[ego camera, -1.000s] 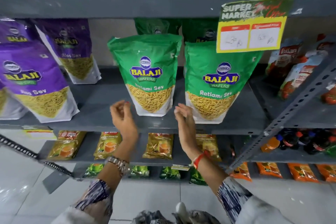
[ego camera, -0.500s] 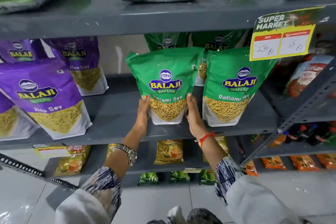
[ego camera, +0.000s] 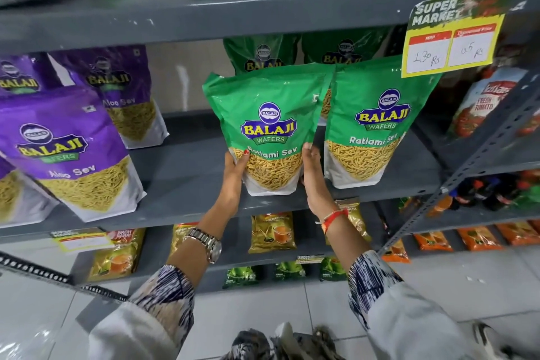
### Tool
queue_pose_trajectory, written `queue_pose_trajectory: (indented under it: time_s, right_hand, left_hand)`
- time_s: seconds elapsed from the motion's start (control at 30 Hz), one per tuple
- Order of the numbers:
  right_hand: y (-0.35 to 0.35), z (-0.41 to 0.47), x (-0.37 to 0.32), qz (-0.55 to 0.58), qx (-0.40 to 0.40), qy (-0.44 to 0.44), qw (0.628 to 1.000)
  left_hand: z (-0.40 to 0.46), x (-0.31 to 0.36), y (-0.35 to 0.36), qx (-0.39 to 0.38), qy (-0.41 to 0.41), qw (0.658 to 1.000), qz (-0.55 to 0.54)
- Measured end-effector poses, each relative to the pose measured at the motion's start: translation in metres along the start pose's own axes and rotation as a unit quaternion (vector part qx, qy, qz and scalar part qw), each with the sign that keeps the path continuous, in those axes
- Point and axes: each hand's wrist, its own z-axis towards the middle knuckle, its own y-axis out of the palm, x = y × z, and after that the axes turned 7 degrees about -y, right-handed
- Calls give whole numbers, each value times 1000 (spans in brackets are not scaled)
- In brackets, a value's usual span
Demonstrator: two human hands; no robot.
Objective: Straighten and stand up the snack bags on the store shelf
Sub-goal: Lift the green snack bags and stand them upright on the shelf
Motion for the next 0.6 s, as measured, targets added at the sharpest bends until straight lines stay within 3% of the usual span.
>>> queue_pose_trajectory:
  time_s: [0.07,0.17,0.27,0.47,0.6]
  right_hand:
    - [0,1,3,-16,13,11,1000]
    - [3,-4,4,-27,95,-22,995]
    - [2,-24,15,-54,176,-66,981]
    - [17,-61,47,-90,88,-19,992]
    - [61,-72,59,-76,-14,14,997]
  left_hand:
    - [0,-1,0,0,2,1000,-1]
    - [-4,-3,3,20,9,1000,-13]
    - [-11,-15,-2,86,38,995,-23]
    - [-38,-42,-31,247,119,961,-43]
    - [-56,-43,-79,347,169,922,-21]
